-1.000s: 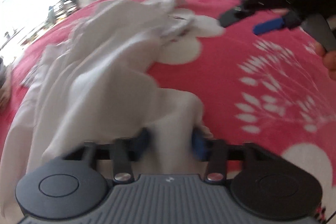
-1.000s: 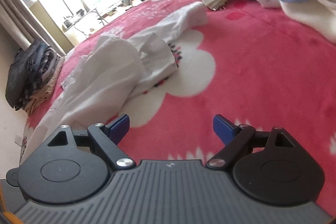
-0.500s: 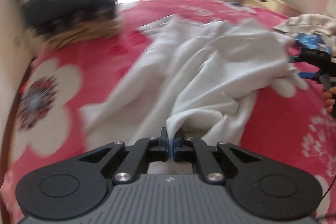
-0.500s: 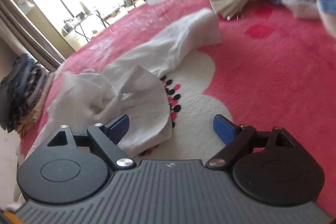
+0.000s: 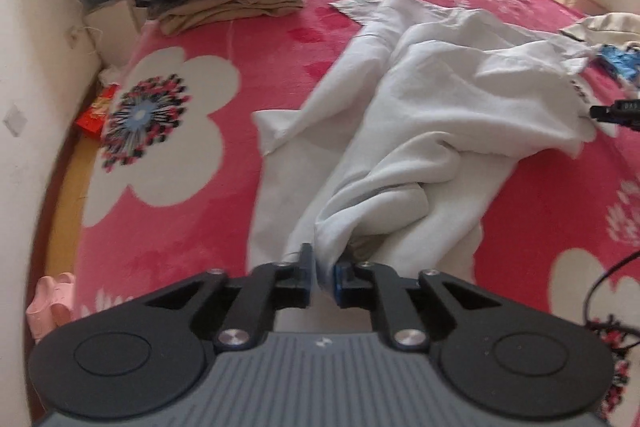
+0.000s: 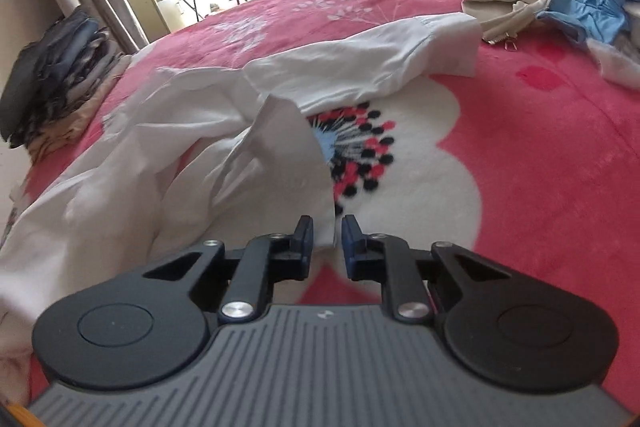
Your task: Fold clothes
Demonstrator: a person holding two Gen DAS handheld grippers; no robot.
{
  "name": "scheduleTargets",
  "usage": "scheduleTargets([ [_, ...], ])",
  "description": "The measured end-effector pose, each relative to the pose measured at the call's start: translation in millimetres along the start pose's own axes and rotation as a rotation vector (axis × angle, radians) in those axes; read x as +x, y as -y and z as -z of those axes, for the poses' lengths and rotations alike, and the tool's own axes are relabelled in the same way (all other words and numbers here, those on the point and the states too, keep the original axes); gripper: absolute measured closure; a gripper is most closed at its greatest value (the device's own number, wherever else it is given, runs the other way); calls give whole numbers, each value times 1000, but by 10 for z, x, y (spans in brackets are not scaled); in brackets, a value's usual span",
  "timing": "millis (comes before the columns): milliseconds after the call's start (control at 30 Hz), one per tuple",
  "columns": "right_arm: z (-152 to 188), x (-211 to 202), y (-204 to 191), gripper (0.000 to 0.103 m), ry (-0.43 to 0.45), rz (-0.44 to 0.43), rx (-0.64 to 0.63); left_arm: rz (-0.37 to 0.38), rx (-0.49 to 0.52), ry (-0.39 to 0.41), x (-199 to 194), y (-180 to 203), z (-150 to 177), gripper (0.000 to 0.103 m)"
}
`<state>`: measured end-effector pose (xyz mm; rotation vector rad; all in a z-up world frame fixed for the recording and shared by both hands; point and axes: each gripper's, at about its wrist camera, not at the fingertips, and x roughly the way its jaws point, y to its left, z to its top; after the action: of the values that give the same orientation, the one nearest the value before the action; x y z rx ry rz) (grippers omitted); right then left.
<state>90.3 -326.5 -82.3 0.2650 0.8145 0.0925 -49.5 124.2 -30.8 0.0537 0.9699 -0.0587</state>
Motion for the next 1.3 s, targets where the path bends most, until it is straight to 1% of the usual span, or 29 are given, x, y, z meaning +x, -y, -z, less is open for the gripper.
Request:
scheduleTargets([
  [33,27,-73,2,88,1,-9,4,10,10,20,-32,30,-29,64],
  [100,85,-229,29,86,6,-38,43,29,29,60,-96,91,-88,46],
  [167,158,-374,61,85,11,-98,119,49,49,100,-160,151,-146,42],
  [233,224,-491,80,83,11,-166,192,69,68,140,-224,212,-204,33],
  [267,242,-510,56,82,6,-186,211,82,83,157,-239,263,-241,31],
  [333,269,-546,-31,77,3,-207,226,132,141,174,-176,476,-355,24],
  [367,267,-545,-83,76,2,-212,222,159,173,180,-137,595,-415,22],
  [433,256,-529,-164,71,-5,-217,228,216,259,182,6,944,-525,12],
  [500,265,-537,-199,69,-5,-218,250,244,363,191,200,1361,-584,10],
  [567,294,-572,-186,62,5,-209,271,243,458,190,427,1757,-602,8],
  [600,312,-594,-169,60,11,-203,279,219,489,179,569,1925,-615,10],
  [667,354,-639,-107,59,20,-177,289,145,515,142,828,2175,-656,44],
  [700,370,-652,-73,59,24,-165,293,108,493,128,900,2216,-701,72],
  [733,374,-642,-33,59,26,-151,294,96,434,128,915,2172,-755,90],
  [767,375,-640,11,59,30,-136,295,119,359,143,880,2063,-806,94],
  [800,376,-638,52,59,34,-124,297,136,290,165,811,1926,-850,95],
  [933,378,-579,175,59,39,-118,315,75,93,253,447,1288,-924,96],
  [1000,390,-513,191,59,23,-109,305,53,-38,259,278,852,-928,96],
  [1033,396,-480,199,59,14,-105,300,35,-104,253,206,629,-904,96],
  [1167,404,-396,151,59,-8,-87,258,-52,-264,204,54,8,-656,96],
  [1300,373,-386,-29,59,-8,-72,163,-140,-423,154,-97,-614,-408,96],
])
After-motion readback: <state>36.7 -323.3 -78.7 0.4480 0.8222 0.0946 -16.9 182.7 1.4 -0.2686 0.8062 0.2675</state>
